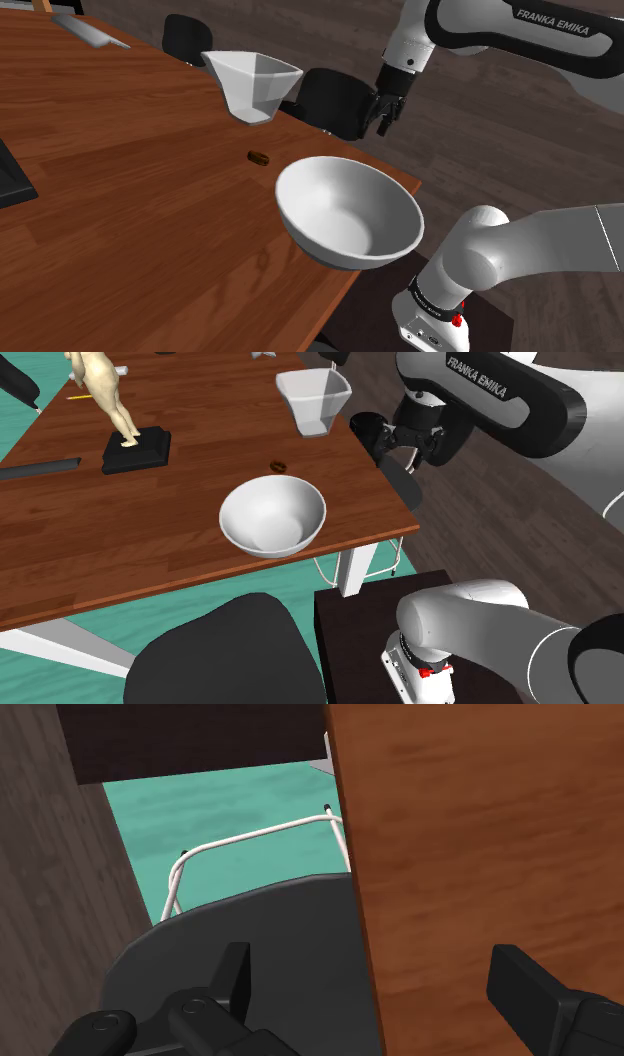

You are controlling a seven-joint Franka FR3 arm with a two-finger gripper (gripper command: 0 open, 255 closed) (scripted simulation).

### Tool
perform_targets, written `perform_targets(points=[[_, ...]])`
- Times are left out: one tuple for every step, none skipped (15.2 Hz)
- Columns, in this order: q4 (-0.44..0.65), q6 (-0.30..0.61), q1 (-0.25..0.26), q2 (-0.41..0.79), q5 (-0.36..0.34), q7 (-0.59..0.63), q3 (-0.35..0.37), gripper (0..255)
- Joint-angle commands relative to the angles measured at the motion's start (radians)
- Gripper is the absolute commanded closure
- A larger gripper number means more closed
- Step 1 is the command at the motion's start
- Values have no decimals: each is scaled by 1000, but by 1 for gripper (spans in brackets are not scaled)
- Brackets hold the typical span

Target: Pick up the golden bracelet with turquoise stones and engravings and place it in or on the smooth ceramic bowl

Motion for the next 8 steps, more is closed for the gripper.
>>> perform_targets(points=[[0,0,0,0,0,0,0,0],[13,9,10,18,9,9,19,0],[28,18,20,37,16,18,37,0],[43,27,29,57,24,27,56,0],[58,35,38,76,30,36,74,0],[75,44,47,97,36,45,93,0],[92,52,55,117,40,54,111,0],[110,59,63,139,44,64,130,0]])
